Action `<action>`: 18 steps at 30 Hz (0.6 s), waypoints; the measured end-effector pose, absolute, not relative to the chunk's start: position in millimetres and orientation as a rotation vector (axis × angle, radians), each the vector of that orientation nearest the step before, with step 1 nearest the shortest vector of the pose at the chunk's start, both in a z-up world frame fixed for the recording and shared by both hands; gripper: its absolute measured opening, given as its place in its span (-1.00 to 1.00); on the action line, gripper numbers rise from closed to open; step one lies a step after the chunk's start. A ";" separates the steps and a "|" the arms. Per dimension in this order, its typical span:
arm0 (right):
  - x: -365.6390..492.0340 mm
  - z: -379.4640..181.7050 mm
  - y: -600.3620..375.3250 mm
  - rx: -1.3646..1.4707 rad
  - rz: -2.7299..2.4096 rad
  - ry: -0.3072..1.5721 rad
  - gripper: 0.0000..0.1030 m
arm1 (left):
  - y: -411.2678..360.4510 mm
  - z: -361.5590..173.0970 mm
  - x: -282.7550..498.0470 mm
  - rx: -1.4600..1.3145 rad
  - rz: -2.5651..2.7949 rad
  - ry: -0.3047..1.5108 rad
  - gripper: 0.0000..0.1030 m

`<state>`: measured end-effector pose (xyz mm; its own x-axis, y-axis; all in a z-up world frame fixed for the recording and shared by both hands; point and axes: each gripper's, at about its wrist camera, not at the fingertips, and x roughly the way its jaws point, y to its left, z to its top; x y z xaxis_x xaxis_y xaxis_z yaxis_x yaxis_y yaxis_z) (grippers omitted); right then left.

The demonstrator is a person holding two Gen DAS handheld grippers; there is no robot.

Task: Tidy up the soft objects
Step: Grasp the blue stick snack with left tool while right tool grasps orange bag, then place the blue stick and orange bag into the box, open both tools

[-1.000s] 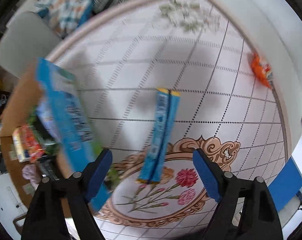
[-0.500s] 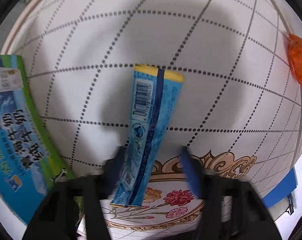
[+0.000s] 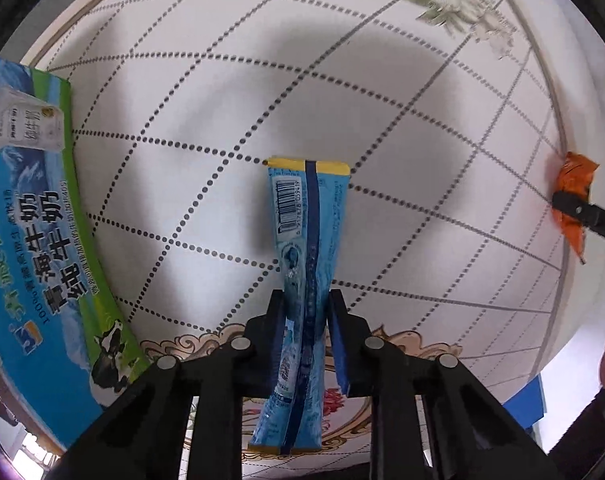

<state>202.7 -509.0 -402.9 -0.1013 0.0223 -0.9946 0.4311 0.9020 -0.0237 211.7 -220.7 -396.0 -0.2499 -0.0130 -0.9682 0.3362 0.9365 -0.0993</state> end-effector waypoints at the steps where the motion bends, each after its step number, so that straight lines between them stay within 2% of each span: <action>1: 202.1 -399.2 -505.9 0.368 -0.345 1.643 0.05 | -222.0 -390.2 210.1 0.245 -0.342 1.784 -0.66; 9: 195.5 -362.6 -469.1 0.354 -0.261 1.577 -0.05 | -220.8 -363.1 199.5 0.243 -0.365 1.728 -0.73; 18: 184.2 -307.9 -405.0 0.371 -0.152 1.500 -0.07 | -187.1 -295.0 202.8 0.139 -0.394 1.642 -0.73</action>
